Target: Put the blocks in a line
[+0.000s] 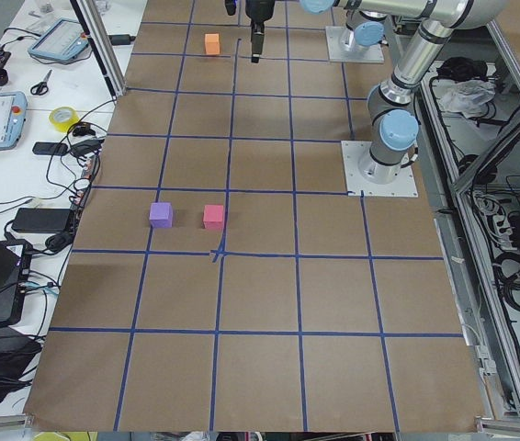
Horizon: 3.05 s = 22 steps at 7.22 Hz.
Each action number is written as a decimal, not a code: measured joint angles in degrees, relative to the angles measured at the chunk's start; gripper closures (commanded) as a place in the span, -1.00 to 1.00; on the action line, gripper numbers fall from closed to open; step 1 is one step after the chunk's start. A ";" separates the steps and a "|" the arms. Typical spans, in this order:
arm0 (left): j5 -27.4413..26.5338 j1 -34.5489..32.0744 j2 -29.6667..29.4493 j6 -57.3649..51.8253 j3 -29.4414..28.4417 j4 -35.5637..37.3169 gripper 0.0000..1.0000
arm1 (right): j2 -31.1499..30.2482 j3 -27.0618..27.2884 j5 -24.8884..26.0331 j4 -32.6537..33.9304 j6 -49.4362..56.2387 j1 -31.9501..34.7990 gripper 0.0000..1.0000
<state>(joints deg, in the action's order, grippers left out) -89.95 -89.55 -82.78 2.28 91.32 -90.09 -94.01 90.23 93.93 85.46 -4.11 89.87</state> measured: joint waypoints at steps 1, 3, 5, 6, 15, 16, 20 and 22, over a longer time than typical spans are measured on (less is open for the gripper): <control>0.02 0.00 0.00 0.00 0.00 0.00 -1.00 | 0.22 0.02 -0.21 0.05 -0.05 0.02 -1.00; 0.03 0.00 -0.01 0.00 0.00 0.00 -1.00 | 0.46 0.03 -0.02 0.06 0.04 0.04 -1.00; 0.04 0.03 0.02 0.00 0.00 0.00 -1.00 | 0.49 0.03 0.11 0.03 0.06 0.04 -1.00; 0.02 0.05 0.03 0.00 0.00 0.00 -1.00 | 0.50 0.03 0.11 0.12 0.11 0.04 -1.00; 0.04 -0.01 -0.08 -0.02 0.09 0.00 -1.00 | 21.84 0.12 -0.72 25.49 0.79 -0.98 -1.00; 0.04 -0.01 -0.05 -0.04 0.07 0.00 -1.00 | 25.03 0.12 -0.77 28.89 0.75 -1.16 -1.00; 0.09 0.05 -0.05 0.00 -0.03 0.07 -1.00 | 33.46 0.11 -1.40 34.34 0.95 -4.00 -1.00; 0.07 0.07 0.08 0.00 -0.06 0.01 -1.00 | 35.07 -0.07 -3.09 35.15 0.87 -4.23 -1.00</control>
<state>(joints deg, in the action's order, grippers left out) -89.88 -89.49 -82.70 2.29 91.26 -90.08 -58.94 90.16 90.84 120.61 -3.24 85.64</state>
